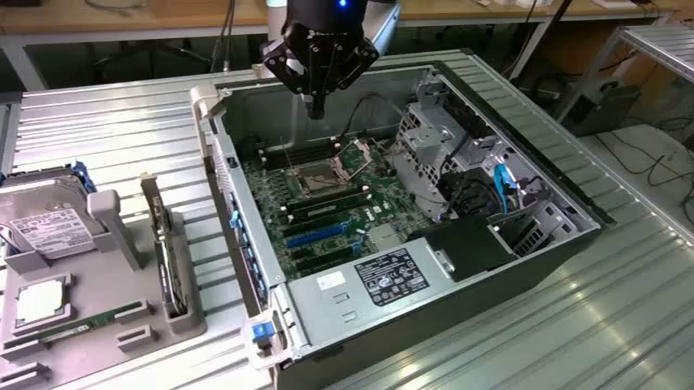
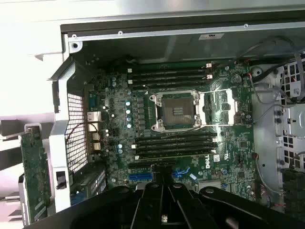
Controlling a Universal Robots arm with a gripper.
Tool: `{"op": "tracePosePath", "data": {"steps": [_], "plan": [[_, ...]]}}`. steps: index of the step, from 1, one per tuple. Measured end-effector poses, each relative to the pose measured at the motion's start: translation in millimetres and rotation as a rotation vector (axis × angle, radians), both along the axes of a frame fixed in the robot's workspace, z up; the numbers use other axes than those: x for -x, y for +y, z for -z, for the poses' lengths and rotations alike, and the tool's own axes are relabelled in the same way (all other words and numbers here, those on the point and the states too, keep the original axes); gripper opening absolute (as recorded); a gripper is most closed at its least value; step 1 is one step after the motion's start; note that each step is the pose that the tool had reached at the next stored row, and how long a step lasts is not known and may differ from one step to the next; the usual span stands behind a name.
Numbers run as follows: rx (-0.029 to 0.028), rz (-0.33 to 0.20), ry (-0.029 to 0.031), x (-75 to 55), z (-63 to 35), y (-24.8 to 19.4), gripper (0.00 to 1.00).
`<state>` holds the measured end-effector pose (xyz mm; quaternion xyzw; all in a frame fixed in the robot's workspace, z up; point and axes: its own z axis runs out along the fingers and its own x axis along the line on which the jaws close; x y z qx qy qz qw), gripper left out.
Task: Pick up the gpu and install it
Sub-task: 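Reach for the gpu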
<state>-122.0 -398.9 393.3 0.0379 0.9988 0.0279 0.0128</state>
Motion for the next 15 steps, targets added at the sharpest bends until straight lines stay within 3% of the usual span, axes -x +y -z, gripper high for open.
{"op": "tracePosePath", "data": {"steps": [15], "plan": [[0.0000,0.000,0.0000,0.8,0.0,-1.6,0.11]]}}
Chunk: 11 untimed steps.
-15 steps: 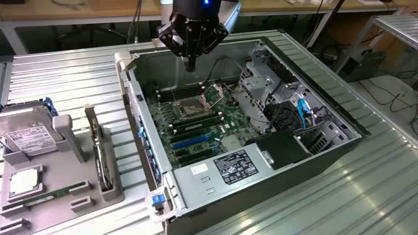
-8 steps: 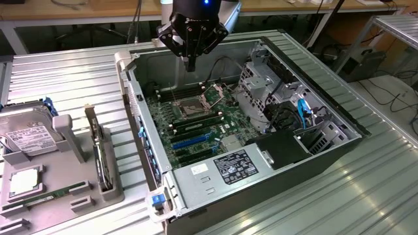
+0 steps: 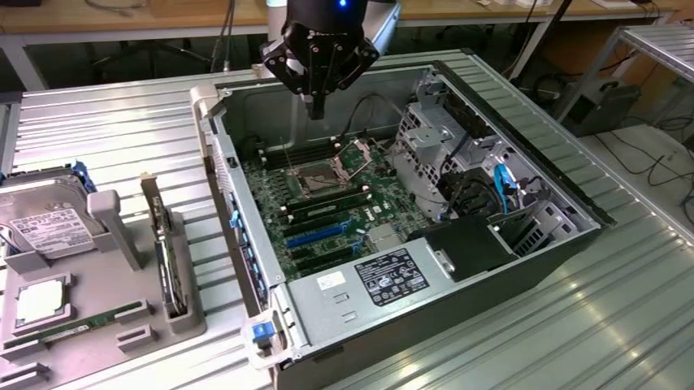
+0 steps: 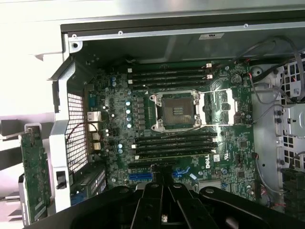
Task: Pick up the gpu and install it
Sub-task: 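Reach for the gpu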
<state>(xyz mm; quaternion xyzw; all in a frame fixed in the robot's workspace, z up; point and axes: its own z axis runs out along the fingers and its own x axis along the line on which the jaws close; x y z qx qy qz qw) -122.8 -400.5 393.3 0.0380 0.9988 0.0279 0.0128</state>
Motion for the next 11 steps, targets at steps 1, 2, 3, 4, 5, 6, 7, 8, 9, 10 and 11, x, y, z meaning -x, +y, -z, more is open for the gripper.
{"op": "tracePosePath", "data": {"steps": [1,2,3,4,5,6,7,8,9,10,11], "plan": [[-0.0001,0.000,-0.0001,1.6,0.1,-2.0,0.11],[0.0000,0.000,0.0000,5.4,0.0,-6.4,0.11],[0.0000,0.000,-0.0001,7.3,0.0,-8.6,0.11],[0.0000,0.000,-0.0001,9.5,0.0,-10.9,0.11],[0.0000,0.000,0.0000,12.4,0.0,-14.0,0.11],[0.0001,0.000,0.0001,14.5,0.0,-16.1,0.11],[-0.0001,0.000,-0.0001,17.9,0.1,-18.5,0.11],[0.0000,0.000,0.0000,20.9,0.0,-20.1,0.11],[0.0000,0.000,0.0000,24.8,0.0,-22.1,0.11],[0.0002,0.000,0.0001,27.9,-0.1,-23.7,0.11],[0.0000,0.000,0.0000,31.5,0.0,-25.6,0.11]]}}
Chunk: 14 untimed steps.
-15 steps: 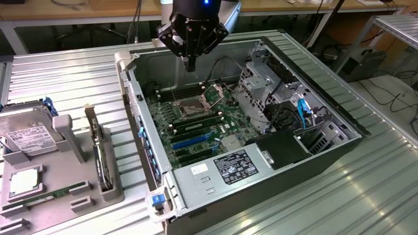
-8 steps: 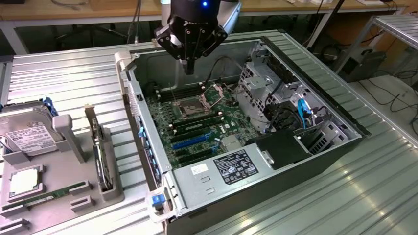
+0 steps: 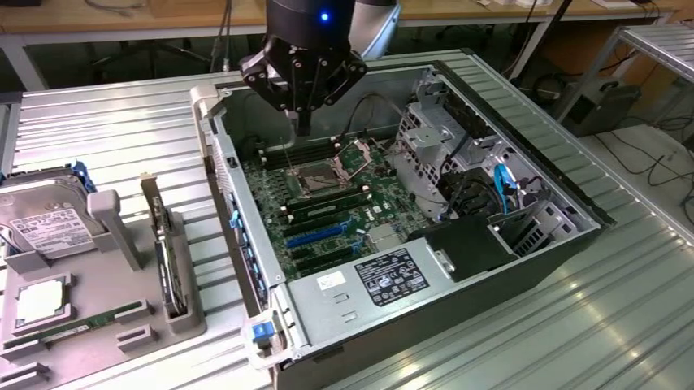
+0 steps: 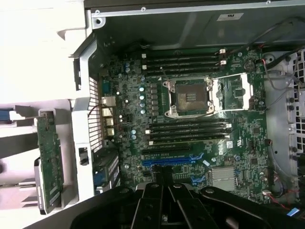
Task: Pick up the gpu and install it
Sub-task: 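Reach for the gpu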
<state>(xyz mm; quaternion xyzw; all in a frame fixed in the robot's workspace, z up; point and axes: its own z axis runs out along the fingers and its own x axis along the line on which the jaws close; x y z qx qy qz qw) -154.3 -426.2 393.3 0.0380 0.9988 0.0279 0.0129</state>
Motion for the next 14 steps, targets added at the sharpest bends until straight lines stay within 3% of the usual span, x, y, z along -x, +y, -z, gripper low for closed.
{"op": "tracePosePath", "data": {"steps": [6,14], "plan": [[-0.0001,0.000,-0.0001,22.4,0.0,-10.2,0.11],[-0.0001,0.000,-0.0001,57.3,0.0,-19.5,0.11]]}}
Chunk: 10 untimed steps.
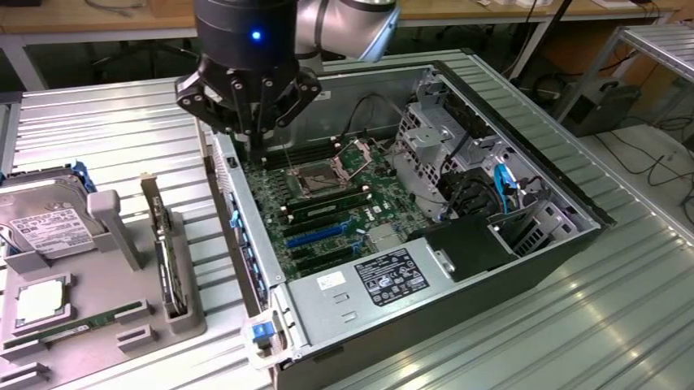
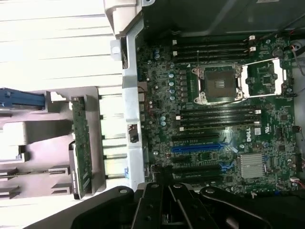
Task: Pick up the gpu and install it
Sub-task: 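Reach for the gpu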
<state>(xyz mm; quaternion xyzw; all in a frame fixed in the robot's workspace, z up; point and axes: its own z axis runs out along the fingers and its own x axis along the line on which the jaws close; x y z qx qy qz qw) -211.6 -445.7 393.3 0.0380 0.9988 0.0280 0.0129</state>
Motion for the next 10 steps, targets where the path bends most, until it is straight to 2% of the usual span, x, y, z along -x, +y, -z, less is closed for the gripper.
{"op": "tracePosePath", "data": {"steps": [1,2,10], "plan": [[0.0000,0.000,0.0000,5.4,0.0,-0.8,0.11],[0.0001,0.000,0.0001,16.2,-0.1,-1.8,0.11],[0.0043,0.000,0.0000,52.7,3.8,-2.4,0.11]]}}
